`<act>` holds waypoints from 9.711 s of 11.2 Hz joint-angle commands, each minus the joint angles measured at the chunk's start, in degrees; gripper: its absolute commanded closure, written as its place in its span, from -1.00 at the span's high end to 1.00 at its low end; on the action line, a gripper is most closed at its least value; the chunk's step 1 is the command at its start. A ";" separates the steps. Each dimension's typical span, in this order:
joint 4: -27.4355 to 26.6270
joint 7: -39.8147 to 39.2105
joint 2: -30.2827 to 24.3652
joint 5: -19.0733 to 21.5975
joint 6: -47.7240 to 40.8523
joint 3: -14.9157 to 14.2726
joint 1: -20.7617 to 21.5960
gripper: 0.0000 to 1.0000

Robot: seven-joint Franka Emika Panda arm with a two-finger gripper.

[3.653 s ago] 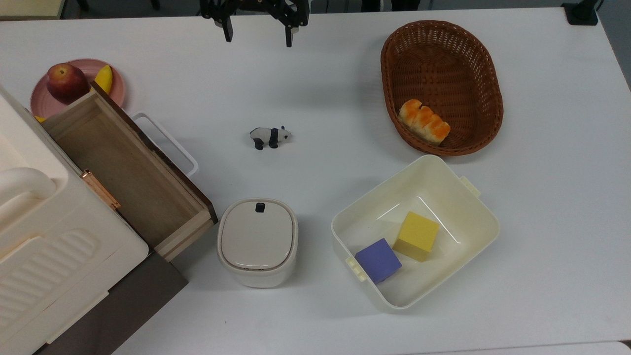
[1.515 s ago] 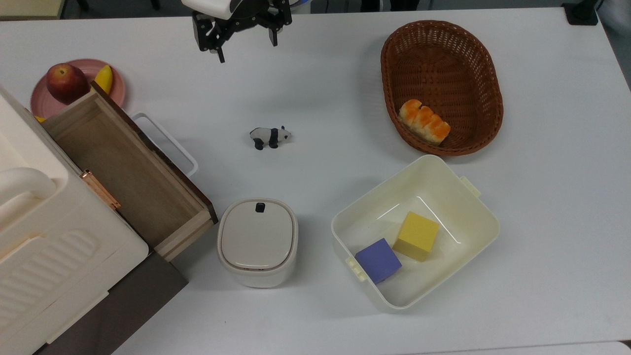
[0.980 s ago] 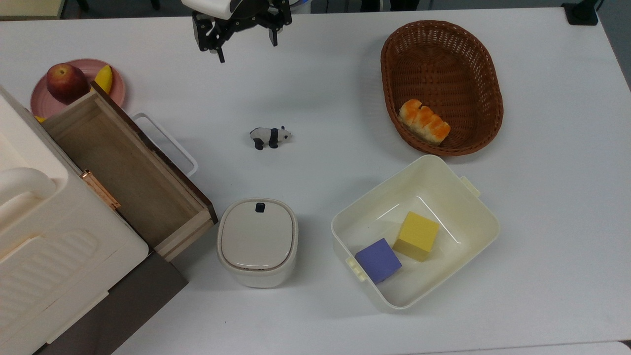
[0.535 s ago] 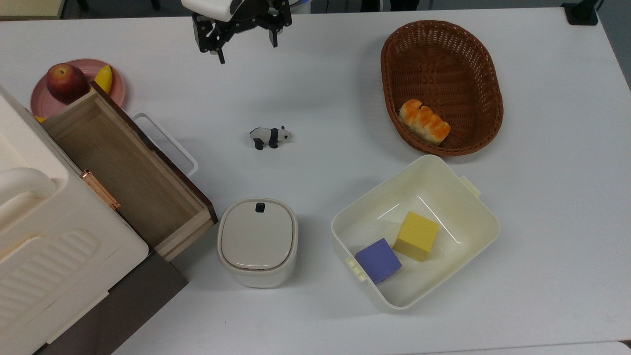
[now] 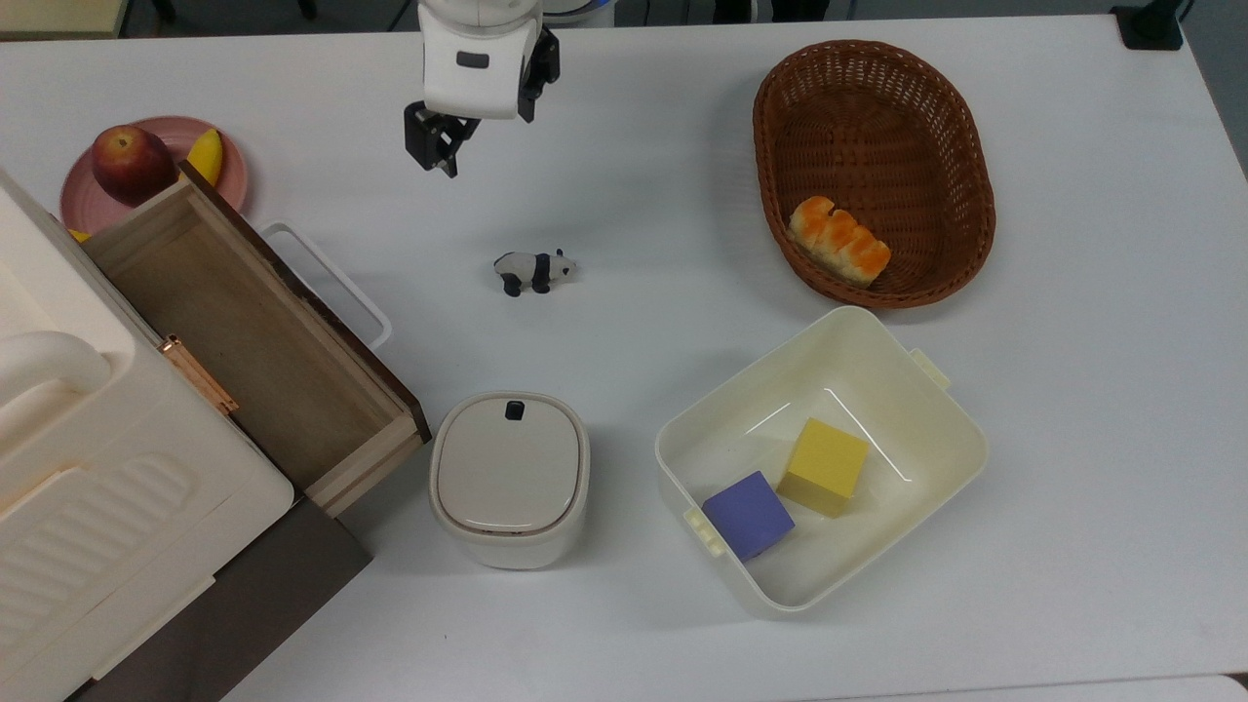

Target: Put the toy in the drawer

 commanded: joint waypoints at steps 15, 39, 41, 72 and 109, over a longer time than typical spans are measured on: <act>-6.28 -6.70 7.65 -8.12 15.92 2.96 0.41 0.96; -3.46 -1.78 15.74 -16.12 17.59 4.28 2.78 -0.97; -3.46 -1.78 15.74 -16.12 17.59 4.28 2.78 -1.00; 22.29 28.19 15.12 2.34 22.78 -0.38 -15.15 -1.00; 11.65 50.43 -2.80 4.62 -4.21 -4.51 6.39 1.00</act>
